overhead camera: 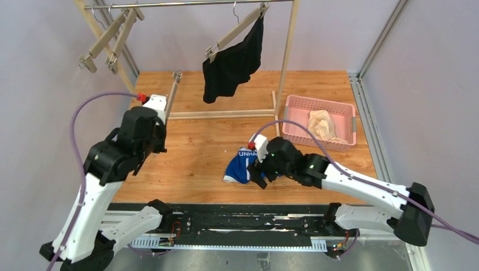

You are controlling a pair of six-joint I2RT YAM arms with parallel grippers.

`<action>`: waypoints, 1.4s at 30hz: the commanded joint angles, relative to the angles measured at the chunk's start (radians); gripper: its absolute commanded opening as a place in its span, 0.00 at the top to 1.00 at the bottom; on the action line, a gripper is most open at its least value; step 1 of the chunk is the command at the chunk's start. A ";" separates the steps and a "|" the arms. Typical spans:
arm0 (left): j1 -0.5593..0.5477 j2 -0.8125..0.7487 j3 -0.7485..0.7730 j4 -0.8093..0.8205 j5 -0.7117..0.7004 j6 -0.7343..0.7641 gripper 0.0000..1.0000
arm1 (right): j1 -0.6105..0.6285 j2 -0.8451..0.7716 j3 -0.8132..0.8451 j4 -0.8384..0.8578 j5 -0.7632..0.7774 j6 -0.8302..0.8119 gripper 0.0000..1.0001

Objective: Remove the underwear clipped to the hanger

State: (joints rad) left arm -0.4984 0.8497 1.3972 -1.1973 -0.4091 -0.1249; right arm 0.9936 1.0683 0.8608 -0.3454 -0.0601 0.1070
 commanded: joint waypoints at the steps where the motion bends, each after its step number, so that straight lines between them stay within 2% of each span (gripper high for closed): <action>1: 0.012 0.107 0.088 0.010 -0.045 0.059 1.00 | 0.059 0.070 -0.085 0.006 0.041 0.024 0.22; 3: 0.043 0.164 0.141 0.026 -0.004 0.090 1.00 | 0.074 0.101 -0.108 0.079 0.026 0.032 0.22; 6: 0.151 0.235 0.225 0.044 0.105 0.129 1.00 | 0.087 0.168 -0.111 0.153 0.040 0.025 0.22; 12: 0.267 0.340 0.396 0.042 0.204 0.178 1.00 | 0.093 0.324 -0.063 0.234 0.084 0.000 0.22; 15: 0.301 0.403 0.465 0.043 0.281 0.192 1.00 | 0.093 0.431 -0.033 0.242 0.095 0.000 0.28; 17: 0.328 0.455 0.512 0.042 0.350 0.202 1.00 | 0.093 0.508 -0.007 0.218 0.125 0.017 0.38; 20: 0.392 0.534 0.605 0.030 0.503 0.209 1.00 | 0.093 0.594 0.019 0.163 0.161 0.072 0.79; 22: 0.422 0.599 0.688 -0.008 0.564 0.223 1.00 | 0.093 0.609 0.005 0.152 0.155 0.106 0.98; 27: 0.436 0.624 0.768 -0.027 0.563 0.229 1.00 | 0.093 0.508 -0.046 0.149 0.143 0.137 0.99; 35: 0.442 0.603 0.833 -0.015 0.486 0.184 1.00 | 0.087 0.202 0.027 -0.019 0.396 0.109 0.99; 38: 0.442 0.590 0.836 0.022 0.463 0.163 1.00 | 0.044 0.108 0.055 -0.046 0.486 0.092 0.99; 42: 0.442 0.630 0.894 0.032 0.465 0.141 1.00 | -0.092 0.009 0.062 -0.043 0.493 0.076 0.99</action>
State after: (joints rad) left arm -0.0647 1.4616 2.2250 -1.2270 0.0654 0.0471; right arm 1.0164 1.1503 0.8959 -0.3401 0.3328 0.2047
